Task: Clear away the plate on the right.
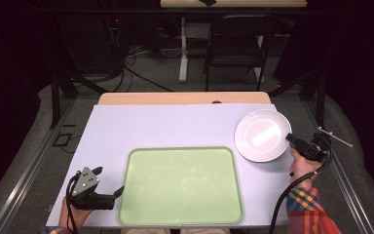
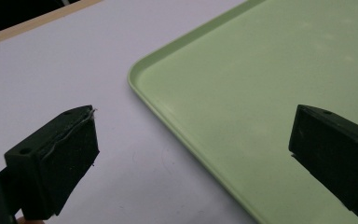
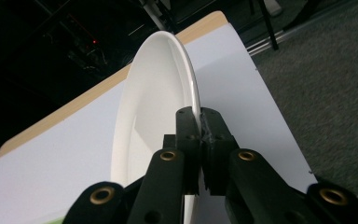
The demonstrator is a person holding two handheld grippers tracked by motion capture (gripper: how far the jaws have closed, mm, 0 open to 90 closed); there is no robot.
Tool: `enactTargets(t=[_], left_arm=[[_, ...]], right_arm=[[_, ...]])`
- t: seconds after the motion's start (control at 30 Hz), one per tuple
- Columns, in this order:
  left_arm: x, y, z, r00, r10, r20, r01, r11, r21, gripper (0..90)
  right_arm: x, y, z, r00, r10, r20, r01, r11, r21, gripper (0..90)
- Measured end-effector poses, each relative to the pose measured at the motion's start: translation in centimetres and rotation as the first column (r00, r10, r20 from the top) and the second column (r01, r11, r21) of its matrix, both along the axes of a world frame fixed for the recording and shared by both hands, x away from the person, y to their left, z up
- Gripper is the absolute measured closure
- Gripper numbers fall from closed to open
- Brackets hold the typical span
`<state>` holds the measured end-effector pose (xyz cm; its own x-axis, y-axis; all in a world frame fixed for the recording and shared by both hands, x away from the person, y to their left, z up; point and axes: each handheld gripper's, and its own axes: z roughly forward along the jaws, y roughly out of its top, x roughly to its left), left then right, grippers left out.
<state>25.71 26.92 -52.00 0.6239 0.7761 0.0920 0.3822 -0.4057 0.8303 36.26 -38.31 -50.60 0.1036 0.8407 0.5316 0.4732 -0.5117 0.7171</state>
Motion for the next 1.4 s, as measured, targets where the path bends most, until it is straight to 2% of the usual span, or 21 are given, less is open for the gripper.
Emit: enactTargets(t=[0.1,0.13,0.17,0.2,0.27,0.3,0.33,0.43,0.47,0.63,0.67,0.7,0.73,0.8,0.9,0.97,1.07,1.2,1.27,1.37,1.4], left_arm=[[0.0,0.0,0.0,1.0,0.0,0.0,0.0,1.0,0.0,1.0],[0.0,0.0,0.0,1.0,0.0,-0.001,0.0,1.0,0.0,1.0],[0.0,0.0,0.0,1.0,0.001,0.0,-0.001,1.0,-0.001,1.0],[0.0,0.0,0.0,1.0,0.0,0.001,0.0,1.0,0.0,1.0],[0.0,0.0,0.0,1.0,0.0,-0.001,0.0,1.0,0.0,1.0],[0.0,0.0,0.0,1.0,0.0,-0.001,0.0,1.0,0.0,1.0],[0.0,0.0,0.0,1.0,0.001,0.0,-0.001,1.0,-0.001,1.0],[0.0,0.0,0.0,1.0,0.001,0.0,-0.001,1.0,-0.001,1.0],[0.0,0.0,0.0,1.0,0.001,-0.002,-0.001,1.0,0.001,1.0],[0.0,0.0,0.0,1.0,0.001,-0.001,-0.001,1.0,0.001,1.0],[0.0,0.0,0.0,1.0,0.0,-0.001,0.0,1.0,0.0,1.0],[0.0,0.0,0.0,1.0,0.0,-0.001,0.0,1.0,0.0,1.0],[0.0,0.0,0.0,1.0,-0.001,-0.001,0.001,1.0,0.001,1.0],[0.0,0.0,0.0,1.0,-0.001,0.0,0.001,1.0,0.004,1.0],[0.0,-0.1,0.0,1.0,-0.001,0.0,0.001,1.0,0.003,1.0],[0.0,-0.1,0.0,1.0,0.0,-0.001,0.0,1.0,0.001,0.9],[-0.1,-0.1,0.0,1.0,-0.002,0.003,0.002,1.0,0.003,0.9],[-0.1,-0.1,0.0,1.0,-0.002,0.004,0.002,1.0,0.005,0.9],[0.0,-0.1,0.0,0.9999,-0.011,0.001,0.011,0.9998,0.013,0.9],[0.0,-0.1,0.0,0.9999,-0.011,0.001,0.011,0.9999,0.013,0.8],[0.0,-0.1,0.0,0.9999,-0.012,0.002,0.012,0.9998,0.013,0.8]], right_arm=[[-0.1,0.6,0.7,0.9998,0.016,0.014,-0.015,0.998,-0.065,87.0],[-0.1,0.6,0.7,0.9998,0.016,0.014,-0.015,0.998,-0.065,87.0],[-0.1,0.8,1.0,0.9994,0.022,0.026,-0.02,0.996,-0.086,87.0],[-0.2,1.4,1.6,0.9988,0.038,0.031,-0.033,0.989,-0.143,87.0],[-0.2,1.8,2.0,0.9981,0.048,0.038,-0.041,0.982,-0.182,87.0],[-0.2,1.8,2.0,0.9981,0.048,0.038,-0.041,0.982,-0.182,87.0],[-0.3,2.3,2.3,0.9976,0.056,0.04,-0.047,0.976,-0.215,86.9],[-0.4,2.8,2.7,0.9966,0.067,0.047,-0.053,0.964,-0.261,86.7],[-0.4,3.1,2.9,0.9959,0.075,0.051,-0.057,0.953,-0.297,86.5],[-0.7,4.3,3.6,0.9926,0.102,0.066,-0.071,0.926,-0.37,86.5],[-0.7,4.5,3.7,0.9918,0.108,0.069,-0.074,0.921,-0.382,86.5],[-0.7,4.5,3.7,0.9918,0.108,0.069,-0.074,0.921,-0.382,86.5],[-0.8,4.8,3.9,0.9901,0.119,0.075,-0.079,0.913,-0.401,86.6],[-0.9,5.1,4.1,0.9883,0.13,0.08,-0.085,0.905,-0.417,86.6],[-1.1,5.4,4.3,0.9839,0.157,0.086,-0.106,0.899,-0.426,86.5],[-1.2,5.7,4.5,0.981,0.173,0.087,-0.117,0.885,-0.45,86.4],[-1.4,6.0,4.7,0.978,0.187,0.091,-0.126,0.88,-0.459,86.3],[-1.6,6.5,4.9,0.9722,0.214,0.096,-0.142,0.862,-0.486,86.1],[-1.7,6.8,4.9,0.9686,0.228,0.1,-0.147,0.847,-0.51,86.0],[-1.8,7.1,5.1,0.9656,0.24,0.101,-0.155,0.841,-0.518,86.0],[-1.8,7.4,5.2,0.9624,0.251,0.103,-0.162,0.835,-0.525,85.8]])
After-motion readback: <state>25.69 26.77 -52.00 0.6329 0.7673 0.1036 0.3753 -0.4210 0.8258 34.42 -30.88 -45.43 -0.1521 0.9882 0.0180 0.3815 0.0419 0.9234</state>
